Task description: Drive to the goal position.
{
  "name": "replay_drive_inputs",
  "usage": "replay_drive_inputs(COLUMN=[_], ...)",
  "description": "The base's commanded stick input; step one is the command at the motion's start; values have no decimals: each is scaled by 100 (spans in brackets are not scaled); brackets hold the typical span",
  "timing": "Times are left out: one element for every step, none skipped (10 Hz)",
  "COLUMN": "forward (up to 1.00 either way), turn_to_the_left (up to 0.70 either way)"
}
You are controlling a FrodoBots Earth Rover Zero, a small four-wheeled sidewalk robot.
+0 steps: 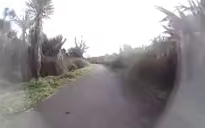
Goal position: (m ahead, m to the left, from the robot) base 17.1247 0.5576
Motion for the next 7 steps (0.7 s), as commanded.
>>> replay_drive_inputs(forward=[70,70,70,70,70,70,70], turn_to_the_left=[0,-27,-35,-31,-6,0,0])
